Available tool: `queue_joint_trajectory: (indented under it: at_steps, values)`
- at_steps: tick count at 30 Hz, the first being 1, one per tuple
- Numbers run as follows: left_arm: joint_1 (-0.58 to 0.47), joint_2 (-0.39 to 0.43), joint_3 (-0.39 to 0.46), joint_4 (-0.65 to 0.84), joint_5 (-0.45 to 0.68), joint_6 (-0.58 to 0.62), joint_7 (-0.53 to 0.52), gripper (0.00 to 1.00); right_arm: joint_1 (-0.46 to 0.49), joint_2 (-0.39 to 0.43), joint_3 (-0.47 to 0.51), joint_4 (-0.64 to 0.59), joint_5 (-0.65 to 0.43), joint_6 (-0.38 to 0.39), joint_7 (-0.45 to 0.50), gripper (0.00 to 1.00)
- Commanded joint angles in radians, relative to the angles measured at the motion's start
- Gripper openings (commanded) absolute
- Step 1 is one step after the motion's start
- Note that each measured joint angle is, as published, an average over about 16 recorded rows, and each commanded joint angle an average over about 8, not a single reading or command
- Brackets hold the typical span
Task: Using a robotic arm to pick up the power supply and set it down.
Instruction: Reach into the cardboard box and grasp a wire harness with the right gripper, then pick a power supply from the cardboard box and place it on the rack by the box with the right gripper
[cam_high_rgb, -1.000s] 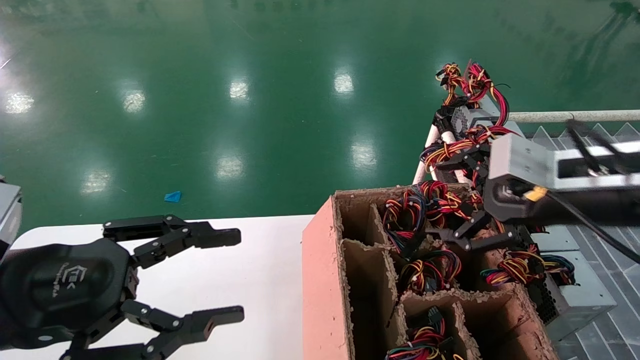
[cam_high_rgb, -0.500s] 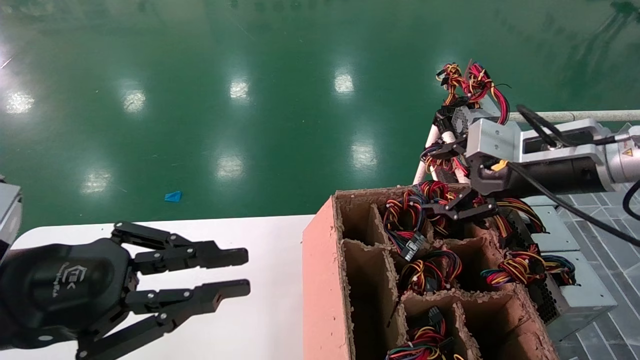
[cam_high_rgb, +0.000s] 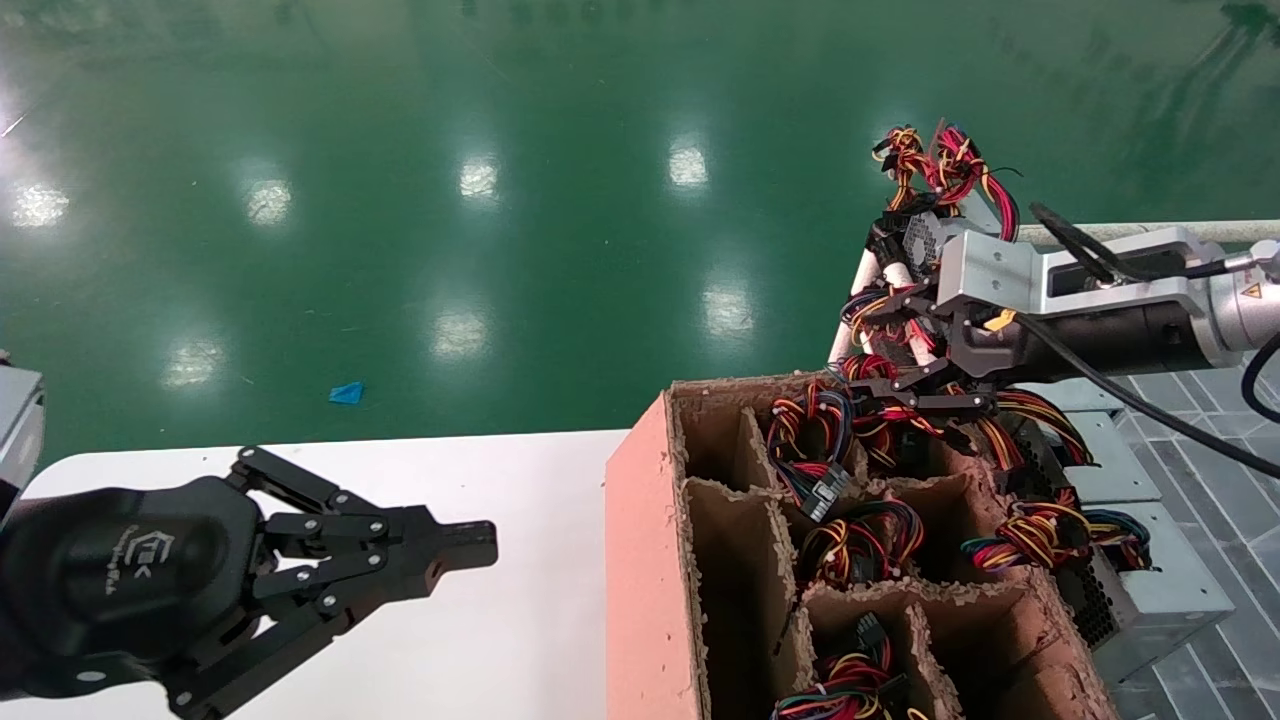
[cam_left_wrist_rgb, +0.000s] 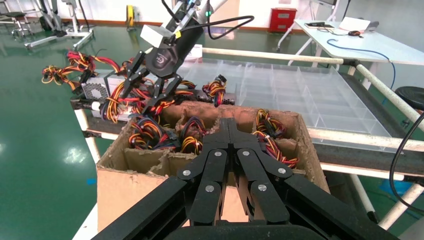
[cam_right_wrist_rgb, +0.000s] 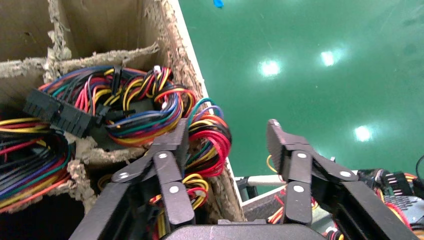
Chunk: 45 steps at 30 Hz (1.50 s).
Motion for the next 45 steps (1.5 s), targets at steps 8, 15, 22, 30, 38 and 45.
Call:
queue_joint_trajectory:
  at_steps: [8,15,22,30,38,45]
  values:
    - [0.0,0.0,0.0,0.0,0.0,0.0,0.0,0.0,0.04,-0.026,-0.017,-0.078,-0.025,-0.012,-0.045,0.0]
    - [0.0,0.0,0.0,0.0,0.0,0.0,0.0,0.0,0.062,-0.048,-0.042,-0.113,-0.061,-0.015,-0.065,0.0]
    - [0.0,0.0,0.0,0.0,0.0,0.0,0.0,0.0,0.077,-0.058,-0.051,-0.135,-0.076,0.002,-0.09,0.0]
    - [0.0,0.0,0.0,0.0,0.0,0.0,0.0,0.0,0.093,-0.054,-0.033,-0.156,-0.048,-0.024,-0.114,0.0]
    - [0.0,0.0,0.0,0.0,0.0,0.0,0.0,0.0,0.103,-0.034,-0.004,-0.162,-0.004,-0.059,-0.139,0.0]
    - [0.0,0.0,0.0,0.0,0.0,0.0,0.0,0.0,0.12,0.0,0.03,-0.142,0.045,-0.089,-0.159,0.0]
